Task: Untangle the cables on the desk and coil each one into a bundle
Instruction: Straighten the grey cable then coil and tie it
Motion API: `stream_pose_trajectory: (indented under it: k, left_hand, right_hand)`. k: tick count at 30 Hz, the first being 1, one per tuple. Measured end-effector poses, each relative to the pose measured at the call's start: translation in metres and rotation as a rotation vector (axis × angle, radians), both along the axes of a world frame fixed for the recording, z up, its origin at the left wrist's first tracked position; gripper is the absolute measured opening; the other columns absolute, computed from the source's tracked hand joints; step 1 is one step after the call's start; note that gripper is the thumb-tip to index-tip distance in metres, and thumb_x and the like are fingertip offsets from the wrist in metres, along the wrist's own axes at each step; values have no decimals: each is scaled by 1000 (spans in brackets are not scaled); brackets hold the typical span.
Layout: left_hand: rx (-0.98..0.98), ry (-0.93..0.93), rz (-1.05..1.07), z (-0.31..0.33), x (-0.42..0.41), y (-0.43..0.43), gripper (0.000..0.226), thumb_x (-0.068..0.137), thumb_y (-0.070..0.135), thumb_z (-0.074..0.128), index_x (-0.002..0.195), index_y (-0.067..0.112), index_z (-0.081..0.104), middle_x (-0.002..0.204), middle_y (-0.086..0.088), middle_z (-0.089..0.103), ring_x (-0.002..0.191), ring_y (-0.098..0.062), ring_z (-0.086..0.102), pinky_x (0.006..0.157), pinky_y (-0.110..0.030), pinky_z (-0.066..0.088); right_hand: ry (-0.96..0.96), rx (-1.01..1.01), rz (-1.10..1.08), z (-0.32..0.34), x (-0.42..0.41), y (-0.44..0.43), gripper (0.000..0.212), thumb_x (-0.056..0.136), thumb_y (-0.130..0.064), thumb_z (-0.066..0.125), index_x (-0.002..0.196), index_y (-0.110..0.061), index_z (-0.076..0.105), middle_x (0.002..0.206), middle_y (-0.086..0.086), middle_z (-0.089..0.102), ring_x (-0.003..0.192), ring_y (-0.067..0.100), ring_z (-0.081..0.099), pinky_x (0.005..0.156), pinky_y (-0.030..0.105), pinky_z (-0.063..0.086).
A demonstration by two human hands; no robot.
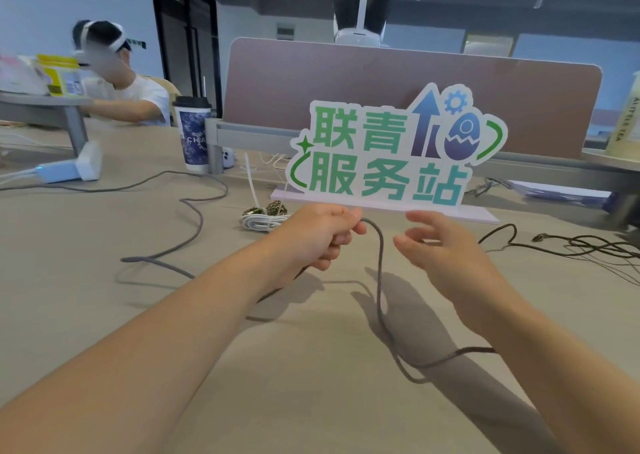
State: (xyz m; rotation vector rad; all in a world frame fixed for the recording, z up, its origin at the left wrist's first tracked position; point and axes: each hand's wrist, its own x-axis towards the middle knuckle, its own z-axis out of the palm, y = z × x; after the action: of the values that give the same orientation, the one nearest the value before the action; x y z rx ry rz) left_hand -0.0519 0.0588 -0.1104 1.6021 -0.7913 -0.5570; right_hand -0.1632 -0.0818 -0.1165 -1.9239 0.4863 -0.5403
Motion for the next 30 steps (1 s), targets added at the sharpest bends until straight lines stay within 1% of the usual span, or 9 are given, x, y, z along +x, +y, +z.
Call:
stream_pose_trajectory:
  k: [3, 6, 9, 16, 19, 23, 25, 28, 30]
  left_hand:
    - [29, -98, -70, -6, -7, -6, 29, 98, 34, 44, 90, 15, 63, 57, 8, 39, 47, -7, 30, 43, -16, 26]
    - [134, -224, -17, -6, -8, -3, 34, 97, 40, 43, 78, 21, 65, 57, 9, 42, 49, -8, 34, 48, -19, 29]
    - [232, -376, 101, -1, 3, 5, 42, 96, 44, 43, 64, 22, 59, 58, 7, 46, 49, -7, 38, 52, -23, 31]
    - [193, -620, 232, 12, 21, 21, 46, 95, 38, 49, 54, 19, 56, 51, -5, 40, 37, -9, 28, 42, -13, 27]
    - [217, -646, 236, 7, 19, 16, 45, 95, 36, 49, 54, 19, 56, 50, -3, 39, 42, -9, 31, 50, -23, 29]
    - [213, -670, 222, 2, 10, 7, 44, 95, 37, 48, 55, 20, 56, 56, -5, 43, 46, -12, 35, 57, -28, 34]
    - [191, -672, 215, 1, 7, 4, 44, 95, 38, 48, 56, 20, 57, 58, -7, 44, 45, -11, 34, 53, -25, 32]
    - [180, -677, 175, 0, 4, 3, 44, 94, 38, 50, 55, 20, 57, 55, -7, 42, 43, -9, 31, 49, -24, 29]
    - [181, -665, 152, 1, 5, 5, 44, 94, 38, 50, 55, 20, 58, 56, -8, 43, 44, -10, 33, 47, -22, 30]
  right_hand:
    - [56, 85, 231, -6, 1, 7, 34, 91, -36, 56, 124, -27, 58, 115, -8, 63, 106, 9, 57, 97, 35, 42]
    - [43, -24, 93, -9, 5, 4, 26, 95, -33, 51, 82, -20, 70, 70, -5, 59, 71, 18, 56, 77, 38, 49]
    - [40, -88, -148, 2, 3, -24, 30, 93, -27, 54, 67, -16, 64, 63, -4, 50, 58, 16, 40, 55, 28, 35]
    - [309, -232, -895, -9, -40, -135, 34, 97, -24, 45, 110, 3, 62, 110, 26, 59, 103, 40, 54, 80, 39, 40]
    - [213, -382, -950, -11, -34, -116, 34, 86, -8, 54, 119, -3, 60, 122, 26, 52, 114, 42, 47, 95, 44, 39]
    - [-203, -753, -557, -2, -2, -46, 51, 78, 1, 49, 129, -6, 53, 125, 14, 55, 117, 31, 45, 99, 31, 30]
    - [-186, -746, -186, -1, 9, -7, 44, 91, -13, 50, 134, -17, 49, 115, -2, 61, 110, 16, 48, 100, 25, 28]
    - [-87, -697, 91, -8, 14, 16, 16, 94, -29, 51, 97, -26, 66, 66, -9, 58, 67, 9, 49, 68, 27, 38]
    - [-74, -726, 36, -5, 12, 4, 21, 94, -24, 52, 76, -22, 64, 62, -8, 54, 63, 13, 48, 61, 29, 35]
